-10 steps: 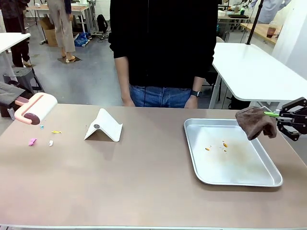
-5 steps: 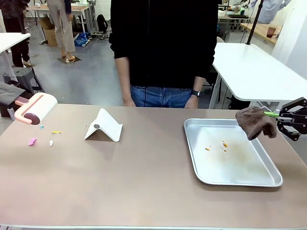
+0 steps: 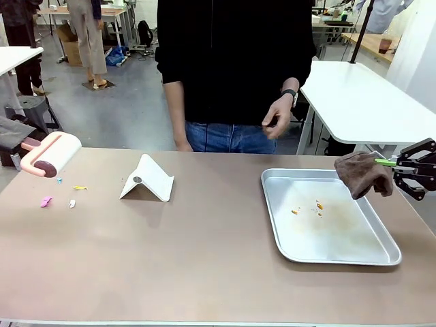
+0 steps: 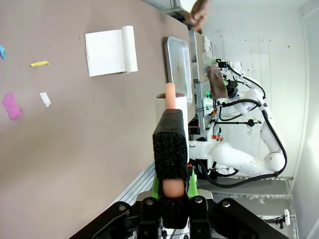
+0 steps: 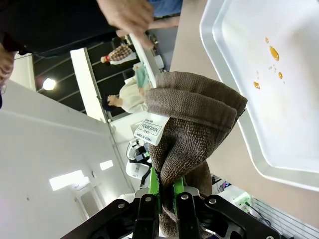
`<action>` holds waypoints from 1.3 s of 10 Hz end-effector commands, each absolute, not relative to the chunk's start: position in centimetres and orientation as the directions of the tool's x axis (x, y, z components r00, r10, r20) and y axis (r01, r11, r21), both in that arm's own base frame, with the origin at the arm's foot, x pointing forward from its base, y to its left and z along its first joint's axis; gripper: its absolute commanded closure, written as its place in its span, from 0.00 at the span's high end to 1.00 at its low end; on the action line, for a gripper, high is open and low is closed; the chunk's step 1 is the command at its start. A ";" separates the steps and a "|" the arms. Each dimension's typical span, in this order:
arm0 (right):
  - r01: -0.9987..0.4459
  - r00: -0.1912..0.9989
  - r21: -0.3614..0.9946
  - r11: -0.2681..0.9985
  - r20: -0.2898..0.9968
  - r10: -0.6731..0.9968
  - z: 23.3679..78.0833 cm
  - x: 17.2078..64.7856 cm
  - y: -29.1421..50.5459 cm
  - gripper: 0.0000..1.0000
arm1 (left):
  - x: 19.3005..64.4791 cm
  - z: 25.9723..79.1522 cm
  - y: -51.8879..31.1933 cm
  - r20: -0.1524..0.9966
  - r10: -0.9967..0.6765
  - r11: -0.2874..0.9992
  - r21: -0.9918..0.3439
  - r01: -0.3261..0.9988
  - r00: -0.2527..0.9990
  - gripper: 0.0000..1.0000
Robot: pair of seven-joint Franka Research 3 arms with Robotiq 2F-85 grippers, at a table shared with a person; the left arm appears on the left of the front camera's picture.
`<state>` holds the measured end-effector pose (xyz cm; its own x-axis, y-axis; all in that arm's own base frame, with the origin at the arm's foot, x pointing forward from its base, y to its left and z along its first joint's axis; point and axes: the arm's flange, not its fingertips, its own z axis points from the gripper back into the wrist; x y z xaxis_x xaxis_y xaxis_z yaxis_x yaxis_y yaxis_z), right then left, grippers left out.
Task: Clean the surface of the table.
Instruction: If a person points to the right, clean the right side of the table with your right hand, and if they point to the left, clean the left side with your left hand.
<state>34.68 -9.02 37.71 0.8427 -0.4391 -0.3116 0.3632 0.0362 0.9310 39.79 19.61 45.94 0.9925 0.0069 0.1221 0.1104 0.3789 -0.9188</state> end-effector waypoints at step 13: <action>0.276 0.865 0.830 0.485 0.005 -0.501 39.5 37.5 -4.7 0.12 | 39.5 46.2 19.8 0.131 -0.008 0.371 -0.920 0.125 0.991 0.05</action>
<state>36.72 -6.53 38.81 0.8473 -0.5217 -0.0995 0.3196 0.3512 0.8801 39.79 19.65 45.90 0.9926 0.0072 0.1212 0.1095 0.3787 -0.9190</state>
